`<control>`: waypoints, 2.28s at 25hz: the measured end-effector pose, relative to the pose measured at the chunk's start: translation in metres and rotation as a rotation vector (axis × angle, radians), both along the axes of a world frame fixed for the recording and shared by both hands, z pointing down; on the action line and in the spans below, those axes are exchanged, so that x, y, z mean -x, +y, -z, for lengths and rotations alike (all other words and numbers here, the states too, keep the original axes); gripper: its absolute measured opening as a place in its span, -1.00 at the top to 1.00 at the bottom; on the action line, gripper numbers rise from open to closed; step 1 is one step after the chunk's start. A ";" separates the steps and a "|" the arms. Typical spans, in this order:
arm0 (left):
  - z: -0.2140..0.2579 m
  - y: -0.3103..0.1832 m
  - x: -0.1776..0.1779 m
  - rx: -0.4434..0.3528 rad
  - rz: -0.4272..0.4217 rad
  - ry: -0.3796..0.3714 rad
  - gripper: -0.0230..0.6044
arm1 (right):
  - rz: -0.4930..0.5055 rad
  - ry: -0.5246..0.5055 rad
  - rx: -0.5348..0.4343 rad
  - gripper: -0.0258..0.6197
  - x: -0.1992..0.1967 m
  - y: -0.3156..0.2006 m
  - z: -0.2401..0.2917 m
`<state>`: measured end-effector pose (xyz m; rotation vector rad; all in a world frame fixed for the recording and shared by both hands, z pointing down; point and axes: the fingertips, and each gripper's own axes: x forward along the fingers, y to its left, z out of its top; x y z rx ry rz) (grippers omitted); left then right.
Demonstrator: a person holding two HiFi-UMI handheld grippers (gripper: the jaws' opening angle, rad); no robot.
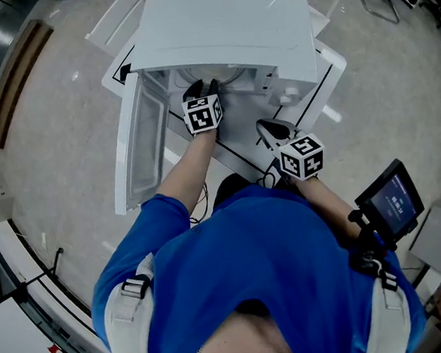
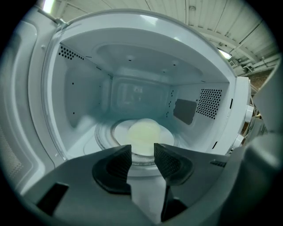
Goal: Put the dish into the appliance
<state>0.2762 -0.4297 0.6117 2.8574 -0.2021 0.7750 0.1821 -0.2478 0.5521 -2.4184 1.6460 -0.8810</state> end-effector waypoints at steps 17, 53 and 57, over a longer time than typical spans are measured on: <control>-0.001 -0.003 -0.022 0.014 -0.003 -0.011 0.39 | -0.026 -0.001 0.003 0.92 -0.005 0.006 0.000; 0.052 0.023 0.071 0.094 0.009 0.157 0.80 | 0.042 0.044 -0.074 0.92 -0.008 -0.010 0.027; 0.058 0.038 0.093 0.109 0.035 0.170 0.88 | 0.073 0.045 -0.094 0.92 -0.003 -0.009 0.029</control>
